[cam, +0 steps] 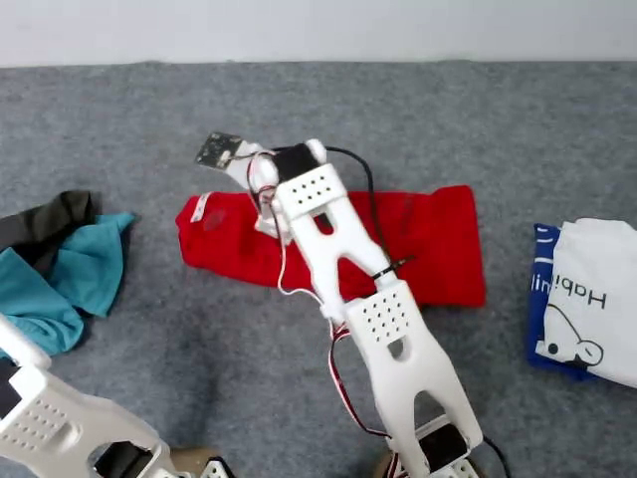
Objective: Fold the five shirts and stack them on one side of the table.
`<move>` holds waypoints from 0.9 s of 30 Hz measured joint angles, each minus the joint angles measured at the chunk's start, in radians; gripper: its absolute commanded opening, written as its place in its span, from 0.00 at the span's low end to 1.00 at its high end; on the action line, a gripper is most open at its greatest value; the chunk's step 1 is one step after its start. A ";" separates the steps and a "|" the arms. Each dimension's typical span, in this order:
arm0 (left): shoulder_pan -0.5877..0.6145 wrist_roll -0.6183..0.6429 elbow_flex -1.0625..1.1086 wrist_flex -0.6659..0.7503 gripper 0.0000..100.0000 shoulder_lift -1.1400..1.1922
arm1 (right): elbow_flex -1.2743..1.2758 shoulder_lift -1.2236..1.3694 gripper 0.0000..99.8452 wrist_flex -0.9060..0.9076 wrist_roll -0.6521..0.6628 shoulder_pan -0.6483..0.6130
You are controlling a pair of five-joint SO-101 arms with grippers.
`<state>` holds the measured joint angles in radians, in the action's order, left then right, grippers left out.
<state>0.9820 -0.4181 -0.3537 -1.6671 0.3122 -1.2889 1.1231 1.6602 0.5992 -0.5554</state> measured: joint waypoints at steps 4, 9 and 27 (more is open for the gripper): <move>0.000 0.000 0.000 0.000 0.02 0.000 | 0.000 -0.002 0.16 0.000 0.000 -0.005; 0.000 0.000 0.000 0.000 0.02 0.000 | 0.000 -0.072 0.00 0.049 -0.002 -0.014; 0.000 0.000 0.000 0.000 0.02 0.000 | 0.005 -0.015 0.01 -0.097 -0.040 -0.222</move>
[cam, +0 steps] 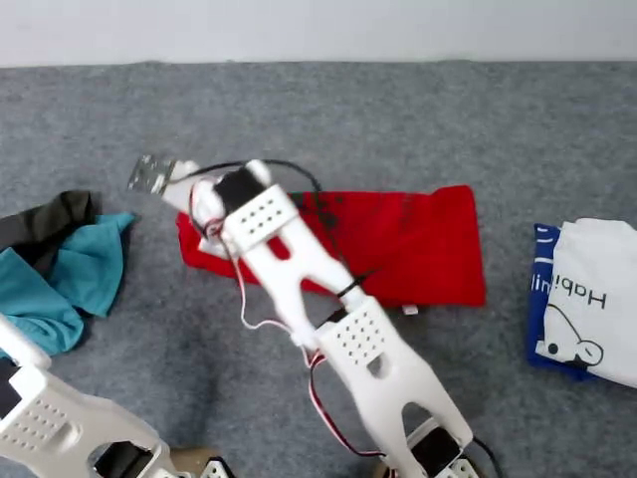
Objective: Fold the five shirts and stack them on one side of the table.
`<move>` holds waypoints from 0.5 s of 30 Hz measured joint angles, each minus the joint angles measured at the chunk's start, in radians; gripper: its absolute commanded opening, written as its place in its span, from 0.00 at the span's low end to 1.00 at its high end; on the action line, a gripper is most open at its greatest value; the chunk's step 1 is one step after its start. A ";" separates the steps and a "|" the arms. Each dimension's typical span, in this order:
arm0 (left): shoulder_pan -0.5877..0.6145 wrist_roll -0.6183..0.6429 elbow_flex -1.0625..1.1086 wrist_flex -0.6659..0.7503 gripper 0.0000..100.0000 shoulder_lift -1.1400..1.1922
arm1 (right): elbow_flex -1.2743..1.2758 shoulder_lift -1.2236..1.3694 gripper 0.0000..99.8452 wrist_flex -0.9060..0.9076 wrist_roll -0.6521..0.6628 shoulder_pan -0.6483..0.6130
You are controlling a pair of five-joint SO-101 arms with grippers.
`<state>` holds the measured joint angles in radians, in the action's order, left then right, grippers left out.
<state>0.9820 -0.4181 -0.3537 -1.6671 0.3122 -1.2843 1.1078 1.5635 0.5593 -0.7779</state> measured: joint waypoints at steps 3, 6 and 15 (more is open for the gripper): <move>0.000 0.000 0.000 0.000 0.02 0.000 | 0.000 0.055 0.01 -0.012 0.000 -0.043; 0.000 0.000 0.000 0.000 0.02 0.000 | 0.000 0.077 0.01 -0.015 0.000 -0.071; 0.000 0.000 0.000 0.000 0.02 0.000 | -0.104 0.051 0.01 0.098 -0.002 -0.017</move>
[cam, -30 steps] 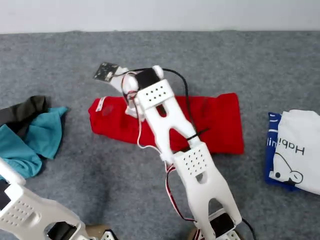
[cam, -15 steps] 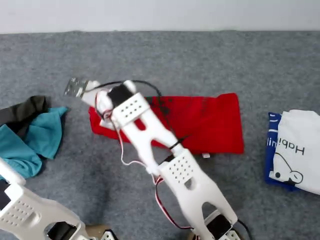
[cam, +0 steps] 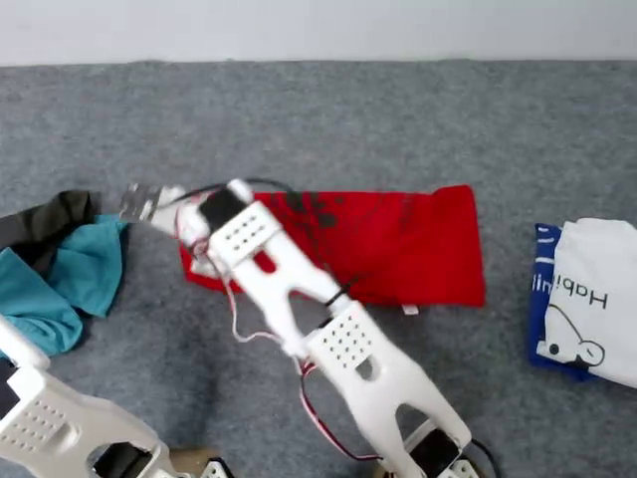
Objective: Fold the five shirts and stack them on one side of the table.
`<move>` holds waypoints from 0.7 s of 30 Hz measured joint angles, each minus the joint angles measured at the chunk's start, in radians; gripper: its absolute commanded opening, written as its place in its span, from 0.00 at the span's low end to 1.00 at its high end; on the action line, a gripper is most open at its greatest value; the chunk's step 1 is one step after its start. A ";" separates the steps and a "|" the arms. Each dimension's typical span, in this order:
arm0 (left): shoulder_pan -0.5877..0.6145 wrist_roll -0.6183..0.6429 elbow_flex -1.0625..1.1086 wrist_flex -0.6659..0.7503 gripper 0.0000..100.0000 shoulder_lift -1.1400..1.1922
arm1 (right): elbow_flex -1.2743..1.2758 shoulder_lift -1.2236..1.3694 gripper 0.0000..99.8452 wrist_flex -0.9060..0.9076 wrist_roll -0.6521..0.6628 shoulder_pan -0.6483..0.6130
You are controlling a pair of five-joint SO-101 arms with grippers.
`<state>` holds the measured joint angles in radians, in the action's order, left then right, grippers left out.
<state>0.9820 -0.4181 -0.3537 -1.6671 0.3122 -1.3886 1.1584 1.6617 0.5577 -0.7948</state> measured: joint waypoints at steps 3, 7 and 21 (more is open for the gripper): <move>0.000 0.000 0.000 -0.009 0.02 -0.012 | -0.066 -0.043 0.01 0.087 -0.002 0.055; 0.000 0.000 0.000 -0.021 0.02 -0.092 | -0.078 -0.109 0.01 0.092 -0.083 0.158; -0.029 -0.002 0.018 -0.061 0.02 -0.302 | 0.476 -0.522 0.09 0.094 -0.319 0.470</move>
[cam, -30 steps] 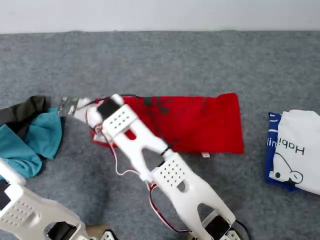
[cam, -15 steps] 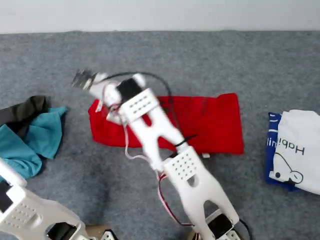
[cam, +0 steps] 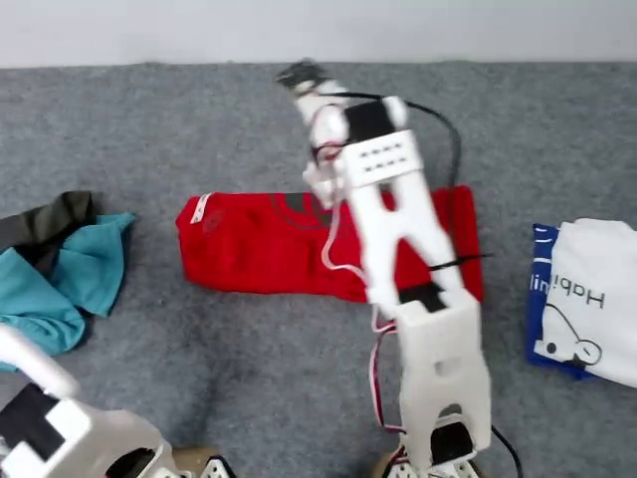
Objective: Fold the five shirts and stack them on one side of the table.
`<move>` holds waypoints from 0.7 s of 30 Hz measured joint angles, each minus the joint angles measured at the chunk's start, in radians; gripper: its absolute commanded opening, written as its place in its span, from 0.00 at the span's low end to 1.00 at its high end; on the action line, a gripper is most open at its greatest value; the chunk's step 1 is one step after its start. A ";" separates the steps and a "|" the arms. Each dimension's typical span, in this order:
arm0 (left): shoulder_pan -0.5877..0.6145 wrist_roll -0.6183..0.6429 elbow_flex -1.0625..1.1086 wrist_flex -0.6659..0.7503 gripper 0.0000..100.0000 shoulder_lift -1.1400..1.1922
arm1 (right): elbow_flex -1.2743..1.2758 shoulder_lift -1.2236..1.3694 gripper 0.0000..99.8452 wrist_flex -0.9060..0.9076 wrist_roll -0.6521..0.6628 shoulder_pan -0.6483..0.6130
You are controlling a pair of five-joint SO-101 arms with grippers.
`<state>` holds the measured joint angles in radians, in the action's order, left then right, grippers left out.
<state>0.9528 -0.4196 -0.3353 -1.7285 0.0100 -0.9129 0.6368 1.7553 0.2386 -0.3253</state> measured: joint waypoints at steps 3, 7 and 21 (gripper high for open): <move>0.000 -0.041 0.023 -0.003 0.02 -0.035 | 0.089 -0.029 0.17 0.000 -0.069 0.101; 0.000 -0.103 0.029 -0.005 0.02 -0.077 | 0.176 -0.029 0.22 0.000 -0.103 0.215; 0.000 -0.130 0.075 -0.006 0.02 -0.089 | 0.262 0.068 0.22 -0.071 -0.106 0.368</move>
<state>0.9528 -0.5501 -0.2601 -1.7346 -0.0790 -0.6506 0.7043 1.6847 0.1327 0.0430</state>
